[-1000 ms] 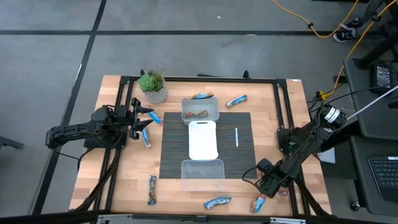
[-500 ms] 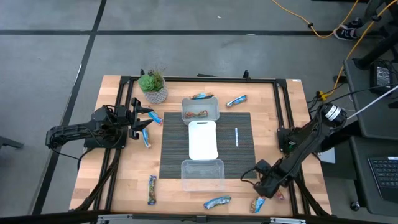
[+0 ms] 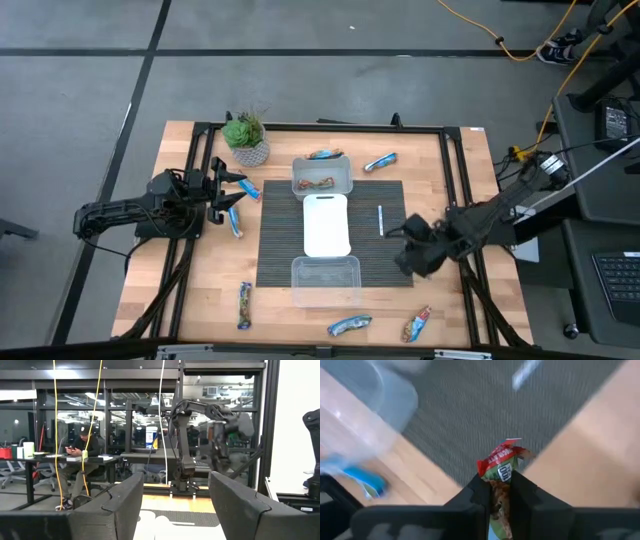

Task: Pick and place Granola Bars by type
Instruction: Put the middle red granola bar into the gray bin

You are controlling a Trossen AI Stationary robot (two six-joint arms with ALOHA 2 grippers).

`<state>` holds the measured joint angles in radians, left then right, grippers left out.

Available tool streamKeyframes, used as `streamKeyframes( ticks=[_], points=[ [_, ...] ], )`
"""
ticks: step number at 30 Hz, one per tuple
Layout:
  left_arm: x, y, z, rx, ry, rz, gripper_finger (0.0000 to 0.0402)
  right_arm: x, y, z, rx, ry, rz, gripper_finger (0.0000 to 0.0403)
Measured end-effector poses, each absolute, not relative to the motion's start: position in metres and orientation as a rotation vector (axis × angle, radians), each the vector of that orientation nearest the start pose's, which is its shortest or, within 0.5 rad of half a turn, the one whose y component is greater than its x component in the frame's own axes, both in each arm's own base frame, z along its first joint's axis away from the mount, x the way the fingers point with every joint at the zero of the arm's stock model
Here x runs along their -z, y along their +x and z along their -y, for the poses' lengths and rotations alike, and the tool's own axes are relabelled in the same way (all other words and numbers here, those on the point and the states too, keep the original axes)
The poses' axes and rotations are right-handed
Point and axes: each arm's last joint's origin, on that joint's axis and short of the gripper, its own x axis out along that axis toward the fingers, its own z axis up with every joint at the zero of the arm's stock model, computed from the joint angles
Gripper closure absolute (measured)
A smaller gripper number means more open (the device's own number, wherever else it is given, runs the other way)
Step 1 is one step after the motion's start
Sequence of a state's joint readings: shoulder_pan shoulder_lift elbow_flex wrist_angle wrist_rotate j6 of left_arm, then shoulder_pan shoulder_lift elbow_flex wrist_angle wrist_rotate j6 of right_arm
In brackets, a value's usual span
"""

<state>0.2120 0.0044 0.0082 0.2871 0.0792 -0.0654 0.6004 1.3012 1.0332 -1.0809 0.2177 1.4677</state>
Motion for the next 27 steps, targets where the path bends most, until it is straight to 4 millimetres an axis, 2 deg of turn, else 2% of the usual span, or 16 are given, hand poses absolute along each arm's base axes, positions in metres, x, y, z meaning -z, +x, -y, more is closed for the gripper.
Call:
streamKeyframes(
  ticks=[5, 10, 20, 27],
  points=[
    [-0.193, 0.092, -0.017, -0.123, -0.023, 0.292, 0.0184, -0.285, 0.201, -0.098, 0.591, 0.628, -1.032, 0.0369],
    [-0.193, 0.092, -0.017, -0.122, -0.022, 0.292, 0.0184, -0.305, 0.215, -0.077, 0.583, 0.552, -0.967, 0.0356],
    [-0.193, 0.092, -0.017, -0.123, -0.022, 0.292, 0.0185, -0.315, 0.233, -0.047, 0.544, 0.472, -0.899, 0.0367],
    [-0.193, 0.092, -0.017, -0.123, -0.023, 0.292, 0.0184, -0.324, 0.252, -0.018, 0.496, 0.461, -0.76, 0.0363]
  ],
)
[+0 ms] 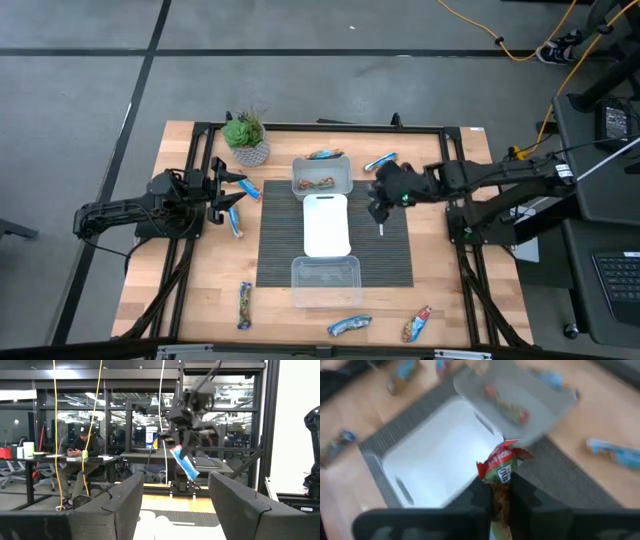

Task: Pick and place Granola Bars by type
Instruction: Put the middle red granola bar into the gray bin

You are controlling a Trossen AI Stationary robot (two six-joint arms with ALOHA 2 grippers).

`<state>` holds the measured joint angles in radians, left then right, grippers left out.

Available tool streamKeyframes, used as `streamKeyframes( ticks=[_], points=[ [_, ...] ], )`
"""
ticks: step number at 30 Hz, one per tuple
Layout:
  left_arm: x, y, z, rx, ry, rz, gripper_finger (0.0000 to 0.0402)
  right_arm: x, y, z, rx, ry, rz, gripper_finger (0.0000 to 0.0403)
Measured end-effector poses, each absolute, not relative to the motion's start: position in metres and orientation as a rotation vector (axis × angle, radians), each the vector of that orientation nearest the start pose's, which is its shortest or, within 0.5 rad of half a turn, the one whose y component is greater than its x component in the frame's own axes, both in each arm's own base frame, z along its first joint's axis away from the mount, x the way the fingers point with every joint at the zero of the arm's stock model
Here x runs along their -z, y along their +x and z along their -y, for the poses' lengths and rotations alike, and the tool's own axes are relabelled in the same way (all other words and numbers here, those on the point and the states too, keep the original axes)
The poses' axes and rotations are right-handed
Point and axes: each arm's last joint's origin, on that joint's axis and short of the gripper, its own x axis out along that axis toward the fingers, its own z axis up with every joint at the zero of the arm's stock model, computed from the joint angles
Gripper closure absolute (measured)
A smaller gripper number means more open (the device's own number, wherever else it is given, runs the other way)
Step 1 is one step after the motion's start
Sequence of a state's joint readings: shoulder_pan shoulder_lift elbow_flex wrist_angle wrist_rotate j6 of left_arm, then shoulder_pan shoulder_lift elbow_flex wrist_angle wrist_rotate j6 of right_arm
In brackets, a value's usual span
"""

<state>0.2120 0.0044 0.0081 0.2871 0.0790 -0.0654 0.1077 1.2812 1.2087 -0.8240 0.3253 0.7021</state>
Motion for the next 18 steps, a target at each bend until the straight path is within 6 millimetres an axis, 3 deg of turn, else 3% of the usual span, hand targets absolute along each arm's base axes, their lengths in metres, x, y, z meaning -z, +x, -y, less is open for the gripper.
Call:
streamKeyframes(
  ticks=[10, 18],
  points=[
    [-0.193, 0.092, -0.017, -0.122, -0.023, 0.292, 0.0183, -0.343, 0.269, 0.034, 0.451, 0.391, -0.539, 0.0362],
    [-0.193, 0.092, -0.017, -0.122, -0.023, 0.292, 0.0183, -0.333, 0.278, 0.081, 0.354, 0.365, -0.56, 0.0369]
  ],
)
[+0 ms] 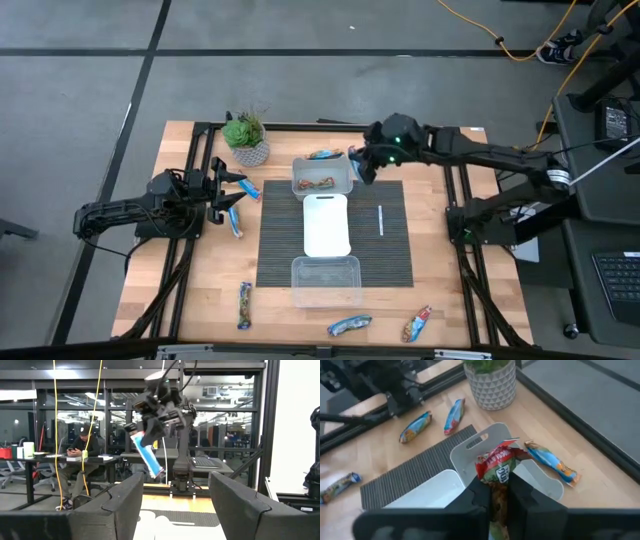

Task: Pick and place Granola Bars by type
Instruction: Put the middle red granola bar into the gray bin

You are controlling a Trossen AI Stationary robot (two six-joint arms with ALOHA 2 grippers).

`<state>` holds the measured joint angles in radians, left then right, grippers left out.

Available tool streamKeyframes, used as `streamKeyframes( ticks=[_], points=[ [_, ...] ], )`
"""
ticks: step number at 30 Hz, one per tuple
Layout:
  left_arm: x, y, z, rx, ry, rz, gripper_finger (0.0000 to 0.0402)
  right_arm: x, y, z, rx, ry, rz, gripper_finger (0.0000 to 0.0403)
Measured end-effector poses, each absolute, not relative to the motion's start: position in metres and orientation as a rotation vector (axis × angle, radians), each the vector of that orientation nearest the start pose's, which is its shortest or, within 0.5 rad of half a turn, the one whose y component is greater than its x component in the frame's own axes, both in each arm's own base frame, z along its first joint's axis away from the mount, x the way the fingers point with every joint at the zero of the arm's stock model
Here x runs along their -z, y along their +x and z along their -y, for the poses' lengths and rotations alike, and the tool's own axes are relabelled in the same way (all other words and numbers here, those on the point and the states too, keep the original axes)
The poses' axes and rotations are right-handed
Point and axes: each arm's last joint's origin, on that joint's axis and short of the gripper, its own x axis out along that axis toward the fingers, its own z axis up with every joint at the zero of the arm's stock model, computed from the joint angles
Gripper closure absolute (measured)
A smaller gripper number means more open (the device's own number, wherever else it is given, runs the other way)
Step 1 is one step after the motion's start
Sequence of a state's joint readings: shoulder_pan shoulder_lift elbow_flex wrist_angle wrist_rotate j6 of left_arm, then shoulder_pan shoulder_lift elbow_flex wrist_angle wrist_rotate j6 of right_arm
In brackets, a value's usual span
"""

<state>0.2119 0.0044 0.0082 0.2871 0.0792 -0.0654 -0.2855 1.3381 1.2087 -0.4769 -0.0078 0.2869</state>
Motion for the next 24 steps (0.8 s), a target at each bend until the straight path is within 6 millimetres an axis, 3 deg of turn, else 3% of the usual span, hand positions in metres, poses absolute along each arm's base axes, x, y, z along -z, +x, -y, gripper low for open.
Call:
streamKeyframes(
  ticks=[7, 14, 24],
  points=[
    [-0.193, 0.092, -0.017, -0.123, -0.023, 0.292, 0.0185, -0.312, 0.288, 0.113, 0.268, 0.347, -0.614, 0.0367],
    [-0.193, 0.092, -0.017, -0.123, -0.023, 0.292, 0.0184, -0.294, 0.301, 0.129, 0.203, 0.295, -0.659, 0.0365],
    [-0.193, 0.092, -0.017, -0.123, -0.022, 0.292, 0.0184, -0.284, 0.351, 0.149, 0.111, 0.151, -0.827, 0.0369]
  ],
)
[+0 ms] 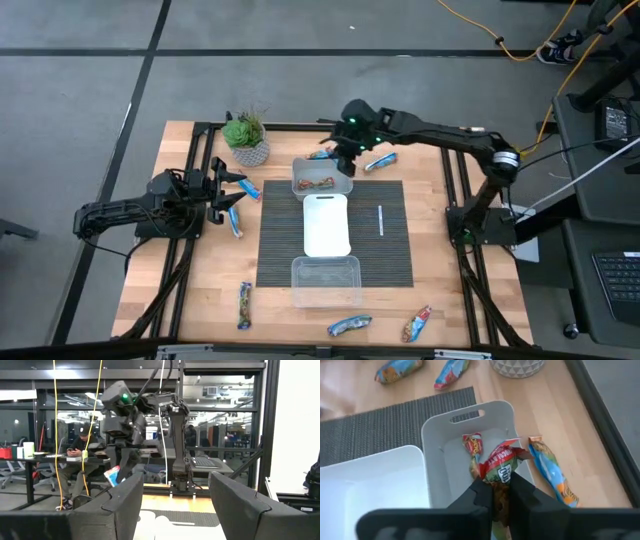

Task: Pick and place Granola Bars by type
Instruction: Put the middle red granola bar into the gray bin, then put the top right orange granola bar into the white bin

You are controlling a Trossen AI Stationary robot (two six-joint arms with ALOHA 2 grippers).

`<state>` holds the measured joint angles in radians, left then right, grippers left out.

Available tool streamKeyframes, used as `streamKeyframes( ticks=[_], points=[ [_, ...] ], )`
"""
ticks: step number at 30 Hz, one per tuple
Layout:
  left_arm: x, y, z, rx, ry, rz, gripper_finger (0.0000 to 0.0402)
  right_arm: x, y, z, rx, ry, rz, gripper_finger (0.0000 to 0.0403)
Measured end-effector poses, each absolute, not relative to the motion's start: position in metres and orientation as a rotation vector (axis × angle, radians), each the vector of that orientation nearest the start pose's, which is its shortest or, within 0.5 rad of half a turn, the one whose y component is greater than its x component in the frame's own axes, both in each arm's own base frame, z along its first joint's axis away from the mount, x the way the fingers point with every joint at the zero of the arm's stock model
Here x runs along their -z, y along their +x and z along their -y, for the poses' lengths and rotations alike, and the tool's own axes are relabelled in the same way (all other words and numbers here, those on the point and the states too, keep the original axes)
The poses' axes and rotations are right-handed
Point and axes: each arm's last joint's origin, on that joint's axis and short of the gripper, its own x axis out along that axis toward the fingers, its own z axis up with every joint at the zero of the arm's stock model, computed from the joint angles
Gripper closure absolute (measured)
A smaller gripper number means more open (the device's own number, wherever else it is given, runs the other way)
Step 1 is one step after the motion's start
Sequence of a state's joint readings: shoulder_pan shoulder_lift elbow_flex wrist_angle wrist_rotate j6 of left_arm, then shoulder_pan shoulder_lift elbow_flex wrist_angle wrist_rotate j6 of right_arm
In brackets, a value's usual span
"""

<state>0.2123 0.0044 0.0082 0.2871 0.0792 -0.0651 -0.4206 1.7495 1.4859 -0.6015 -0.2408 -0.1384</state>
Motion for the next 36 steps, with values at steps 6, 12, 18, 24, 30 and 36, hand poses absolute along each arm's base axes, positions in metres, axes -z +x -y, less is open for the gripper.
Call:
streamKeyframes(
  ticks=[6, 12, 18, 24, 30, 36],
  points=[
    [-0.193, 0.092, -0.017, -0.122, -0.023, 0.292, 0.0183, -0.287, 0.383, 0.151, 0.056, 0.104, -0.916, 0.0364],
    [-0.193, 0.092, -0.017, -0.122, -0.022, 0.292, 0.0184, -0.279, 0.408, 0.142, 0.019, 0.082, -0.99, 0.0373],
    [-0.193, 0.092, -0.017, -0.122, -0.023, 0.292, 0.0183, -0.257, 0.419, 0.133, 0.024, 0.051, -1.069, 0.0359],
    [-0.193, 0.092, -0.017, -0.123, -0.023, 0.292, 0.0185, -0.232, 0.427, 0.135, 0.012, 0.014, -1.134, 0.0375],
    [-0.193, 0.092, -0.017, -0.123, -0.023, 0.292, 0.0183, -0.224, 0.43, 0.136, 0.024, 0.012, -1.153, 0.0337],
    [-0.193, 0.092, -0.017, -0.122, -0.023, 0.292, 0.0185, -0.224, 0.43, 0.135, 0.032, 0.001, -1.151, 0.0304]
  ],
)
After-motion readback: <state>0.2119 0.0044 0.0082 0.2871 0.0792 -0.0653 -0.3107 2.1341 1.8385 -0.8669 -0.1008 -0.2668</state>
